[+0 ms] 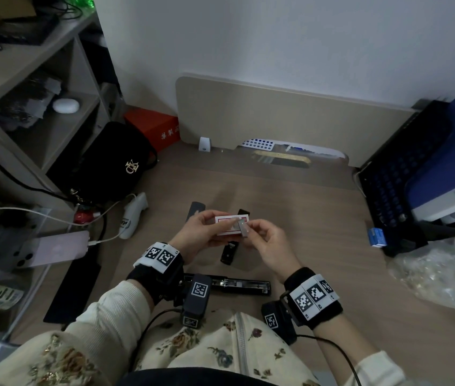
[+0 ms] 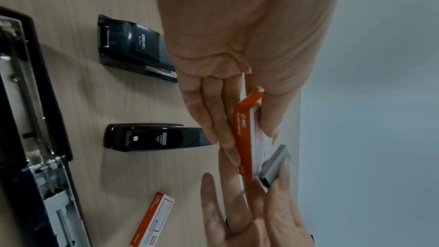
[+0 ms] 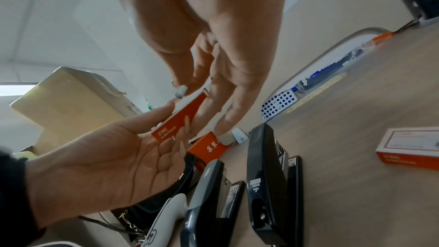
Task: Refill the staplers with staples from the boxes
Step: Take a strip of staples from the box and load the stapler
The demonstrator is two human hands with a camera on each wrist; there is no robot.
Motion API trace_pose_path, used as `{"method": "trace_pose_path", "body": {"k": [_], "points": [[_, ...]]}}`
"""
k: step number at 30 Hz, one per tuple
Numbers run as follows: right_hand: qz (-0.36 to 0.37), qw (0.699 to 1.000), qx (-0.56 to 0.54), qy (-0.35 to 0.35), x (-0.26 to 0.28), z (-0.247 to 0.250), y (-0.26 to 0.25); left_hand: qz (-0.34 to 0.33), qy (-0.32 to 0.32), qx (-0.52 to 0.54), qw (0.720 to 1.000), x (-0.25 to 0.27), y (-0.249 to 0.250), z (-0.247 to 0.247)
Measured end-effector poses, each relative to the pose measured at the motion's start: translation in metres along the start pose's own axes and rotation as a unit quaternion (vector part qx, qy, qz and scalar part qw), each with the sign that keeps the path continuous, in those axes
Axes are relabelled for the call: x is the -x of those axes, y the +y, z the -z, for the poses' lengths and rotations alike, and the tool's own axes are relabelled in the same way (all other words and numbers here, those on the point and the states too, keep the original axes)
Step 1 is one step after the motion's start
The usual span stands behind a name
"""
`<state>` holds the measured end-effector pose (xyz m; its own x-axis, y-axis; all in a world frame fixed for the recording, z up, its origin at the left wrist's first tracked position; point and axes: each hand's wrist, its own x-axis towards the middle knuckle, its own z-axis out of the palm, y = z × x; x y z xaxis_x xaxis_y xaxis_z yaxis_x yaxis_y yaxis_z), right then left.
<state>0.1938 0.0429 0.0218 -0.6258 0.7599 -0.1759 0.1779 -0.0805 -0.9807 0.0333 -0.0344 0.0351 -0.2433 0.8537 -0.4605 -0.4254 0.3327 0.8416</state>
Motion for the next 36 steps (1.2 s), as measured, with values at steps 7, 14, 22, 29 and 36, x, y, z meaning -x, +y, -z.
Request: {"method": "trace_pose_path", "body": {"k": [7,14,22,29,36], "points": [[-0.054,0.998,-0.023,-0.001,-0.001,0.011,0.012,0.040,-0.034,-0.096,0.994,-0.001,-0.004,-0.002],[-0.124,0.990,-0.047,0.039,-0.002,0.031,0.044,0.095,-0.004,-0.099,0.991,-0.005,-0.005,-0.001],[-0.228,0.972,0.039,0.048,-0.001,0.046,0.088,0.113,0.050,-0.041,0.991,-0.013,-0.009,0.009],[-0.249,0.964,0.060,0.078,-0.005,0.047,0.089,0.107,0.051,-0.024,0.993,-0.012,-0.009,0.014],[-0.142,0.984,0.083,0.066,-0.006,0.040,0.050,0.072,0.025,-0.061,0.995,-0.011,0.000,0.002]]}}
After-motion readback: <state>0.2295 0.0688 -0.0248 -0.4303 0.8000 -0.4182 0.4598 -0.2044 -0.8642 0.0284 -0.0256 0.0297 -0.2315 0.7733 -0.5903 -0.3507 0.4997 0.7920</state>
